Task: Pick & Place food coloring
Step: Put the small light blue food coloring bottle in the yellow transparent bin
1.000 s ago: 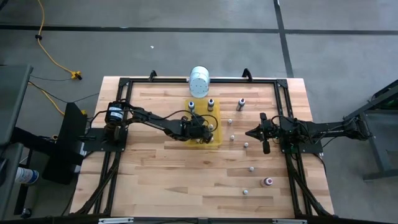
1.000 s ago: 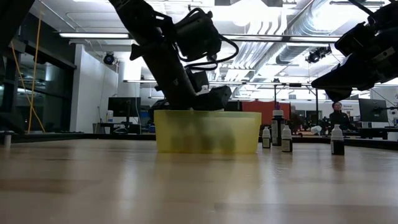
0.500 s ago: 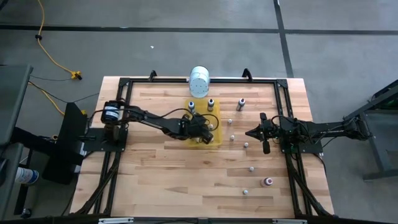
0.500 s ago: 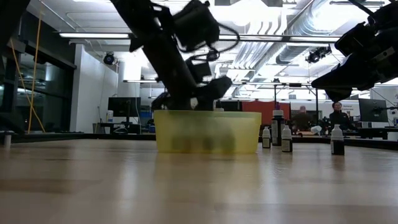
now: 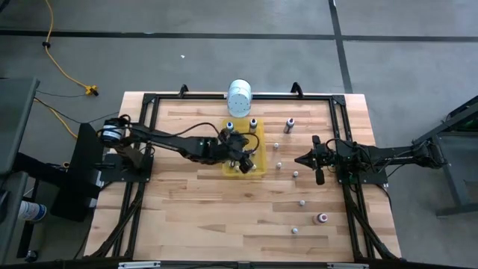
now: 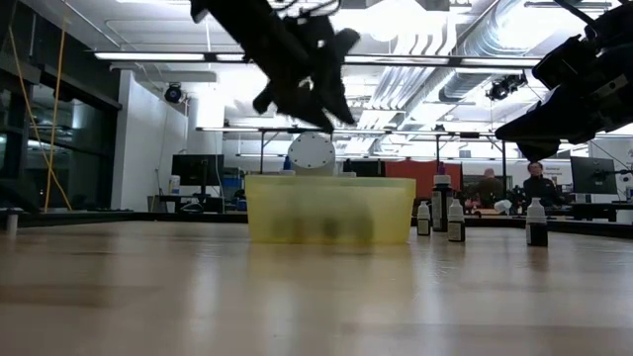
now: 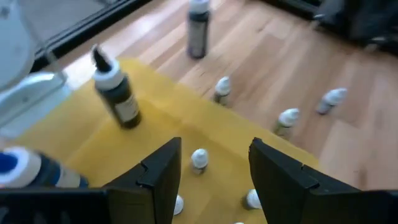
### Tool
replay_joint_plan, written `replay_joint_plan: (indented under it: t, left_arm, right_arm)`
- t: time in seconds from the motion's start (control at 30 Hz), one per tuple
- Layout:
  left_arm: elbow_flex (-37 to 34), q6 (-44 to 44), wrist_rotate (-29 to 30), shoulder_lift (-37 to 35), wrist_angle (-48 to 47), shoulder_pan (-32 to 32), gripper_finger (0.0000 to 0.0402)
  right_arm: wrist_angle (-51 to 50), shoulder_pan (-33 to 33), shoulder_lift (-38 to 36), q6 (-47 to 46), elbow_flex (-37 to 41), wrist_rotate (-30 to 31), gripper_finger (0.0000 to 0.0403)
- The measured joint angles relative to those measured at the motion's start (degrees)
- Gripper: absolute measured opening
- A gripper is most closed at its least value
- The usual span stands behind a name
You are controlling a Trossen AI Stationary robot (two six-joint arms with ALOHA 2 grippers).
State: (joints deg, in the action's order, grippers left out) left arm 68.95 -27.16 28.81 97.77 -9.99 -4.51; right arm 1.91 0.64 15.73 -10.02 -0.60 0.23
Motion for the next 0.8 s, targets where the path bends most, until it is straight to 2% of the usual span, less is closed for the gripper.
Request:
replay_joint_plan:
  t: [0.13,0.33,0.47,0.57,0.67,0.8]
  left_arm:
    - [0.0,6.7,-4.5,-0.6,4.0,-2.8,0.0179]
    - [0.0,26.5,-17.4,2.0,15.5,-8.7,0.0179]
    - [0.0,37.3,-19.4,4.6,19.2,-12.3,0.0179]
    - [0.0,37.8,-20.2,7.1,20.3,-13.4,0.0179]
    - [2.0,36.4,-23.7,9.8,19.4,-13.6,0.0179]
    - [11.3,34.8,-25.7,12.6,7.7,-13.6,0.0179]
  right_arm:
    - [0.0,0.0,0.0,0.0,0.0,0.0,0.0000]
    - [0.0,0.0,0.0,0.0,0.0,0.0,0.0000]
    - [0.0,0.0,0.0,0.0,0.0,0.0,0.0000]
    - [0.0,0.0,0.0,0.0,0.0,0.0,0.0000]
    - [0.0,0.0,0.0,0.0,0.0,0.0,0.0000]
    - [0.0,0.0,0.0,0.0,0.0,0.0,0.0000]
